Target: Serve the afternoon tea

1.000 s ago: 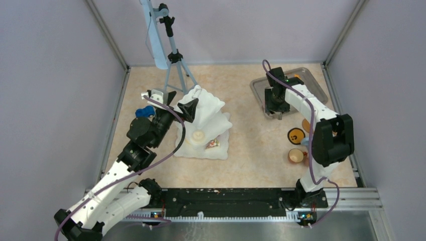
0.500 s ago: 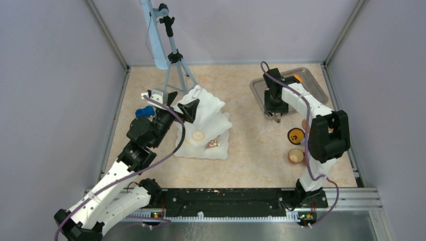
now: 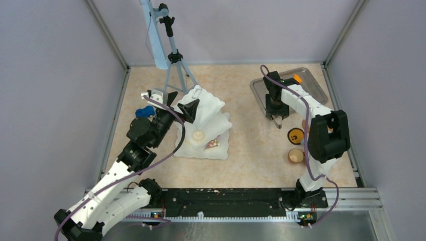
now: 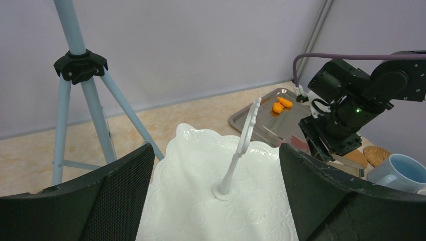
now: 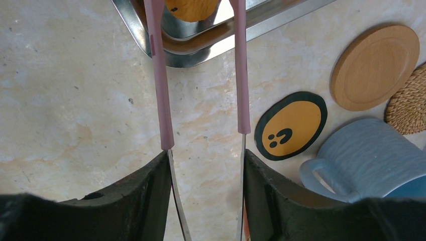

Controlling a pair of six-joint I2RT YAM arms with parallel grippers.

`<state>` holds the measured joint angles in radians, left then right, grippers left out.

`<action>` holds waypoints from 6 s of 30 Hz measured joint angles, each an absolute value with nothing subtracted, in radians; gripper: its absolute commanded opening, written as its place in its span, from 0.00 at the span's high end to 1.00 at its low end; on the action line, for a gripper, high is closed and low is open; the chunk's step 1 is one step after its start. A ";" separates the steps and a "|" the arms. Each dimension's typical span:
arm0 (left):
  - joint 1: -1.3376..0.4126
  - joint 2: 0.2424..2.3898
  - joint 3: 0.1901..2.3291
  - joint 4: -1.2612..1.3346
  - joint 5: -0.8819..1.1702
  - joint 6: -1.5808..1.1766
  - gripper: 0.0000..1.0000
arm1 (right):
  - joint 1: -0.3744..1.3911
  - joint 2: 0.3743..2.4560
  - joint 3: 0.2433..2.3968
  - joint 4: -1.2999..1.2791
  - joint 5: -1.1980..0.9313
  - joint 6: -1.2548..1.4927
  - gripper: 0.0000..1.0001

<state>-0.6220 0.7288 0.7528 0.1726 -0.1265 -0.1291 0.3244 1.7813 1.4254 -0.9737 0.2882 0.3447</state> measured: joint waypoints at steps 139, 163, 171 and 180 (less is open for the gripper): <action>-0.614 0.644 0.748 0.154 -0.577 -0.109 0.01 | 0.720 1.266 1.364 -0.673 -0.308 0.524 0.51; -0.613 0.650 0.748 0.154 -0.560 -0.110 0.01 | 0.347 1.125 1.468 -0.779 -0.168 0.446 0.50; -0.611 0.668 0.748 0.147 -0.522 -0.110 0.01 | 0.057 1.313 1.461 -0.786 -0.027 0.373 0.49; -0.611 0.668 0.748 0.147 -0.501 -0.111 0.01 | 0.004 1.695 1.443 -0.726 0.023 0.366 0.50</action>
